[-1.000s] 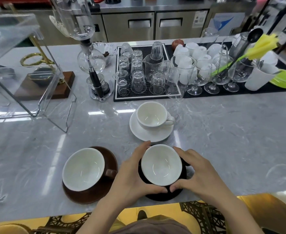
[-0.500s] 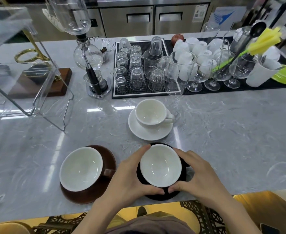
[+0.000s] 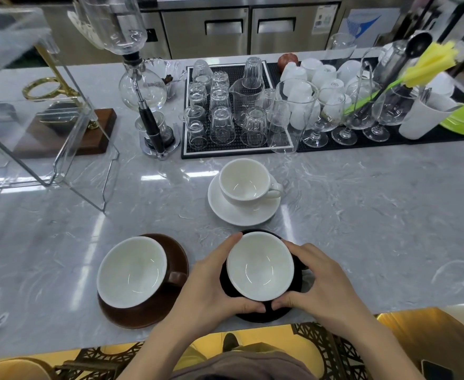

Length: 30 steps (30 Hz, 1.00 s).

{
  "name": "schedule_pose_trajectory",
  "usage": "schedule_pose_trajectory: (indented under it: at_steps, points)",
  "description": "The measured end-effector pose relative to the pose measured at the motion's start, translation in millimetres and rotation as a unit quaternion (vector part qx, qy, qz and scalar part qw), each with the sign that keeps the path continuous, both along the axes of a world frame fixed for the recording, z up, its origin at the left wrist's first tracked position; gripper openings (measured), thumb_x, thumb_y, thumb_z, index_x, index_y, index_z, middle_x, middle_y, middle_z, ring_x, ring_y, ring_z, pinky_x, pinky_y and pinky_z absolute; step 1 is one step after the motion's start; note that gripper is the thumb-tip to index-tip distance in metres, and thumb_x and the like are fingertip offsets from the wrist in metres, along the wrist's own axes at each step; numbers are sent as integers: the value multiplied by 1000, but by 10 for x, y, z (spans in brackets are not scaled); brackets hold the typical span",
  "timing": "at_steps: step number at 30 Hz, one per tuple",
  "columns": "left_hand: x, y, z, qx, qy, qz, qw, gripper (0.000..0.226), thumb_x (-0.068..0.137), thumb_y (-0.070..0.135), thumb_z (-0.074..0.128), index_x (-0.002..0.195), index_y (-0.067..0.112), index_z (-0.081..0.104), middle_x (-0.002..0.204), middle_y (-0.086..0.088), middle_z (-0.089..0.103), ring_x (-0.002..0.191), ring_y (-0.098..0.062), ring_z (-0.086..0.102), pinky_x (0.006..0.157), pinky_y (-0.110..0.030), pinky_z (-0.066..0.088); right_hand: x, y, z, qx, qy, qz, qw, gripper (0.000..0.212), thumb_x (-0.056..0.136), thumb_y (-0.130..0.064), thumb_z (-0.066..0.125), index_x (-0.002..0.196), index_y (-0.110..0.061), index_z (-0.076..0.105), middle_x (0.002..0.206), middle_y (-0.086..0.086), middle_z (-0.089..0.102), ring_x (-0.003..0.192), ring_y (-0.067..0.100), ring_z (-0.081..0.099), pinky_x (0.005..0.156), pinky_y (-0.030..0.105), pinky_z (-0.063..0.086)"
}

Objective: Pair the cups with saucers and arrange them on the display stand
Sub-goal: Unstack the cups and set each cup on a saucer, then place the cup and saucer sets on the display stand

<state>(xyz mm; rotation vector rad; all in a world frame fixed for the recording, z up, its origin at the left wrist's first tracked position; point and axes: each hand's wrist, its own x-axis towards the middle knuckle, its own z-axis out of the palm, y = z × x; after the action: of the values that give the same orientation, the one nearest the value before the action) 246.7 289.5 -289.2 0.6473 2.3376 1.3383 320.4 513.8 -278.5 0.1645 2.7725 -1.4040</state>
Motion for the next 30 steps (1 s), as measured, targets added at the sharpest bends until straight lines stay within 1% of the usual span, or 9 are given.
schedule_pose_trajectory:
  at_steps: [5, 11, 14, 16, 20, 23, 25, 27, 30]
  points:
    - [23, -5, -15, -2, 1, 1, 1000, 117, 47, 64, 92, 146, 57, 30, 140, 45, 44, 134, 17, 38, 107, -17, 38, 17, -10, -25, -12, 4, -1, 1000, 93, 48, -57, 84, 130, -69, 42, 107, -19, 55, 105, 0, 53, 83, 21, 45]
    - [36, -2, 3, -4, -12, 5, 1000, 121, 50, 60, 93, 153, 45, 30, 145, 34, 48, 138, 12, 38, 112, -21, 36, 33, -31, -48, -15, 10, -3, 1000, 91, 50, -58, 82, 130, -70, 40, 114, -25, 52, 111, -3, 49, 87, 17, 40]
    - [37, 0, 9, 0, -10, 1, 1000, 121, 51, 60, 92, 153, 46, 29, 144, 37, 46, 137, 16, 36, 109, -12, 32, 45, -37, -45, -14, 5, -5, 1000, 90, 52, -59, 81, 130, -71, 38, 116, -27, 51, 114, -4, 47, 88, 17, 40]
    - [36, 2, 11, 1, -8, -3, 1000, 121, 51, 61, 92, 153, 46, 28, 146, 37, 45, 138, 17, 34, 108, -11, 30, 51, -37, -46, -13, -2, -7, 1000, 92, 53, -59, 81, 134, -66, 39, 118, -30, 49, 117, -3, 46, 91, 19, 41]
    - [44, 12, 70, 9, 8, -4, 1000, 118, 50, 66, 90, 145, 63, 20, 146, 42, 40, 138, 20, 31, 105, -3, 27, 68, -53, -34, -8, -8, 1, 1000, 94, 56, -61, 81, 140, -57, 37, 128, -36, 42, 127, -6, 40, 99, 23, 40]
    - [52, 44, 161, 47, 21, -8, 999, 110, 53, 57, 93, 137, 71, 24, 139, 47, 43, 131, 21, 38, 96, 5, 31, 82, -74, -7, 2, -5, 14, 1000, 94, 57, -63, 80, 136, -68, 28, 136, -44, 27, 135, -13, 26, 102, 19, 34]
    - [61, 20, 209, 68, 28, 0, 997, 105, 56, 58, 92, 137, 71, 27, 140, 47, 42, 131, 20, 40, 96, 3, 35, 92, -83, 37, -1, -10, 8, 1000, 98, 53, -66, 79, 129, -77, 19, 136, -53, 16, 133, -24, 16, 97, 11, 31]
    - [55, -39, 239, 82, 14, 20, 996, 103, 59, 61, 89, 141, 67, 27, 146, 41, 41, 136, 13, 40, 104, -10, 41, 93, -64, 89, -16, -15, -9, 1000, 101, 48, -72, 79, 129, -77, 19, 136, -56, 13, 130, -29, 16, 95, 8, 31]
    - [-3, -105, 312, 129, -7, 48, 990, 89, 73, 60, 81, 149, 50, 34, 150, 28, 47, 139, 2, 45, 108, -20, 46, 63, -22, 184, -43, -12, -30, 999, 107, 44, -78, 79, 137, -68, 27, 143, -49, 20, 133, -14, 31, 104, 22, 35]
